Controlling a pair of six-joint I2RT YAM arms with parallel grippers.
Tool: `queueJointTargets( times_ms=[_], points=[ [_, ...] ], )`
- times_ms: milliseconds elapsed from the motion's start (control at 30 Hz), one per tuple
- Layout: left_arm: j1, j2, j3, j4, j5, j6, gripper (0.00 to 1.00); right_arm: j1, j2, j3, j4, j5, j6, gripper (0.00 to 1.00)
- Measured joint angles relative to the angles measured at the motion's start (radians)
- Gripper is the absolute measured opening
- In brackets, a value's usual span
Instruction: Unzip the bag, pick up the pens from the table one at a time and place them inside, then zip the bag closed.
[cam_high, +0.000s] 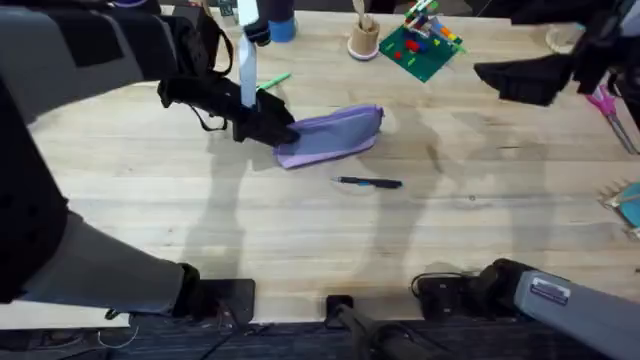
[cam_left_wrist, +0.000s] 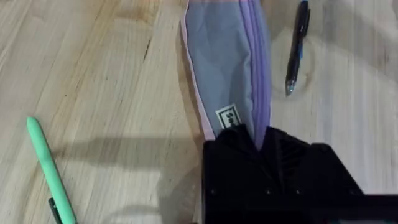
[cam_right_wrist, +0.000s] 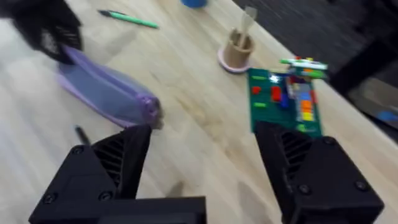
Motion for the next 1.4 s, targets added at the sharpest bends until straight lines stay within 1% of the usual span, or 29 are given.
queueJointTargets(
  times_ms=[100,233,400,567,800,1400],
  points=[
    [0.000,0.000,0.000,0.000,0.000,0.000,0.043,-0.035,0.058,0.000,-0.093,-0.077,-0.099,0.993],
    [0.000,0.000,0.000,0.000,0.000,0.000,0.043,-0.035,0.156,0.000,-0.203,-0.128,-0.260,0.995],
    [0.000,0.000,0.000,-0.001,0.000,0.000,0.043,-0.019,0.284,0.000,-0.279,-0.133,-0.427,0.994],
    [0.000,0.000,0.000,-0.004,0.000,0.000,0.043,-0.012,0.380,0.000,-0.295,-0.133,-0.547,0.994],
    [0.000,0.000,0.000,-0.004,0.000,0.000,0.043,-0.004,0.397,0.002,-0.278,-0.133,-0.617,0.995],
    [0.000,0.000,0.000,-0.004,0.000,0.000,0.042,0.001,0.397,0.002,-0.274,-0.133,-0.625,0.996]
  ],
)
